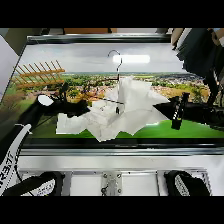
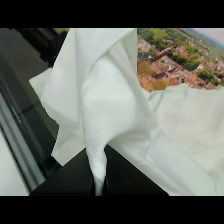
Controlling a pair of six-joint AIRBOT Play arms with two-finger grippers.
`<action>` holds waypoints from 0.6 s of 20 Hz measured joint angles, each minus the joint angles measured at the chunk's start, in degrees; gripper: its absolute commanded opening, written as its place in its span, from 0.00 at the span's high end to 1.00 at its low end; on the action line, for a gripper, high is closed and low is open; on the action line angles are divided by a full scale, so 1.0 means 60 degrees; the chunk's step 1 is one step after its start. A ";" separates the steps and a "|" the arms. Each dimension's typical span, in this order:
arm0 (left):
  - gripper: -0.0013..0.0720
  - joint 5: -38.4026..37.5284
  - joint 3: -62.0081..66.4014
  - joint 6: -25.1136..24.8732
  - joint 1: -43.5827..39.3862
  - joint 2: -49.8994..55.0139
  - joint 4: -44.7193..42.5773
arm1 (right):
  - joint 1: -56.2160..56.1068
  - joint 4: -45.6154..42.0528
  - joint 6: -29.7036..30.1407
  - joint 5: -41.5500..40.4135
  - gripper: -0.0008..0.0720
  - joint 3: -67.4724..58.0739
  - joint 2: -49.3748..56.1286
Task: Fold the clothes and pants, and hang the long-sleeved shirts on hangers.
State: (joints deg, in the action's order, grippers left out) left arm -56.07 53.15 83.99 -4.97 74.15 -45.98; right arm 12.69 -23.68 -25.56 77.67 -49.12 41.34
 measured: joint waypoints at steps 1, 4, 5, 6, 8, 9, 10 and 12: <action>0.97 -0.0233 0.0321 0.0025 0.0160 0.0000 -0.0280 | 0.0000 -0.0280 -0.0211 0.0186 0.98 0.0000 -0.0113; 0.97 -0.0790 0.1173 0.0095 0.0452 0.0004 -0.0794 | 0.0000 -0.0965 -0.0729 0.0616 0.98 0.0000 -0.0353; 0.97 -0.0973 0.1453 0.0098 0.0499 0.0004 -0.0882 | 0.0000 -0.1209 -0.0849 0.0703 0.98 -0.0004 -0.0404; 0.97 -0.1158 0.1781 0.0102 0.0539 0.0004 -0.0998 | 0.0000 -0.1402 -0.0954 0.0761 0.98 -0.0004 -0.0441; 0.97 -0.1504 0.2484 0.0138 0.0576 0.0004 -0.1275 | 0.0000 -0.1672 -0.1115 0.0885 0.98 -0.0004 -0.0488; 0.97 -0.1708 0.2889 0.0138 0.0586 0.0004 -0.1392 | 0.0000 -0.1781 -0.1209 0.0943 0.98 -0.0004 -0.0503; 0.97 -0.1905 0.3297 0.0142 0.0590 0.0004 -0.1519 | 0.0000 -0.1851 -0.1260 0.0987 0.98 -0.0004 -0.0510; 0.97 -0.2302 0.4167 0.0146 0.0597 0.0004 -0.1679 | -0.0004 -0.1920 -0.1362 0.1144 0.98 -0.0004 -0.0521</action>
State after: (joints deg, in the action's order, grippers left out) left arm -69.89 78.15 84.86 -1.39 74.17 -56.05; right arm 12.67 -35.20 -33.74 84.53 -49.15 38.22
